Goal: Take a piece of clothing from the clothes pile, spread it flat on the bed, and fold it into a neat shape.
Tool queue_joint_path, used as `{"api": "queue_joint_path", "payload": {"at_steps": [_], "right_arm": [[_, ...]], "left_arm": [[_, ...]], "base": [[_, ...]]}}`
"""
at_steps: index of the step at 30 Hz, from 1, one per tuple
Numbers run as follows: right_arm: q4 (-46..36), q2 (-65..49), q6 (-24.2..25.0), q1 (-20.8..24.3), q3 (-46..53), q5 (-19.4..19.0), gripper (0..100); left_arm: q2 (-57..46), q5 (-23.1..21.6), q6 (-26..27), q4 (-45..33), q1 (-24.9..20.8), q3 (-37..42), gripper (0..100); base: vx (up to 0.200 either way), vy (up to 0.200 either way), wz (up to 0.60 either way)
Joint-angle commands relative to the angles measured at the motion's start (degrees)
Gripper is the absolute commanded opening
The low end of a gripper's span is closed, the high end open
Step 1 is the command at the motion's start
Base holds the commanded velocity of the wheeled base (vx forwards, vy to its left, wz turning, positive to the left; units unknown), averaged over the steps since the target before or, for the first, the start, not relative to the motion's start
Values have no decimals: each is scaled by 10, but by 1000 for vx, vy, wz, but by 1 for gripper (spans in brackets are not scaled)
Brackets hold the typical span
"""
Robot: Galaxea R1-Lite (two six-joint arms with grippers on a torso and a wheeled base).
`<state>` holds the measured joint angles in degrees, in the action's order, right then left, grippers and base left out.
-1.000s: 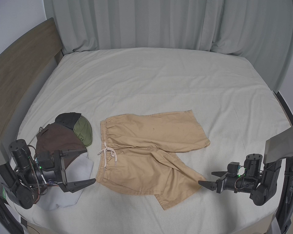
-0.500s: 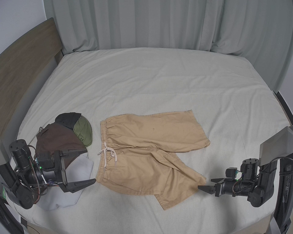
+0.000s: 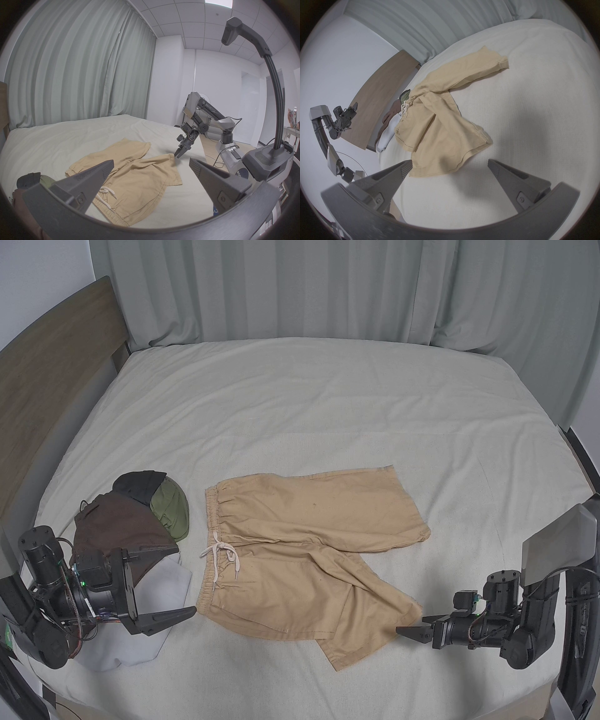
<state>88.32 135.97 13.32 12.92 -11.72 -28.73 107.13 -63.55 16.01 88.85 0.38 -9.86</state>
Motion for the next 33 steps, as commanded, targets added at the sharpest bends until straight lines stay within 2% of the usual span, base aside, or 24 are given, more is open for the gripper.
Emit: {"api": "queue_joint_path", "payload": {"at_steps": [1,8,21,25,33], "right_arm": [[0,4,14,9,-8,0,100],[0,3,65,15,-33,1,100],[1,-9,66,2,-53,4,100],[1,-14,66,7,-53,41,100],[1,-18,65,10,-54,43,100]], "left_arm": [[1,0,0,0,1,0,100],[1,-1,0,0,1,0,100],[2,0,0,0,1,0,100],[8,0,1,0,1,-1,100],[8,0,1,0,1,-1,100]], "base": [[0,0,0],[0,0,0],[0,0,0],[0,0,0],[0,0,0]]}}
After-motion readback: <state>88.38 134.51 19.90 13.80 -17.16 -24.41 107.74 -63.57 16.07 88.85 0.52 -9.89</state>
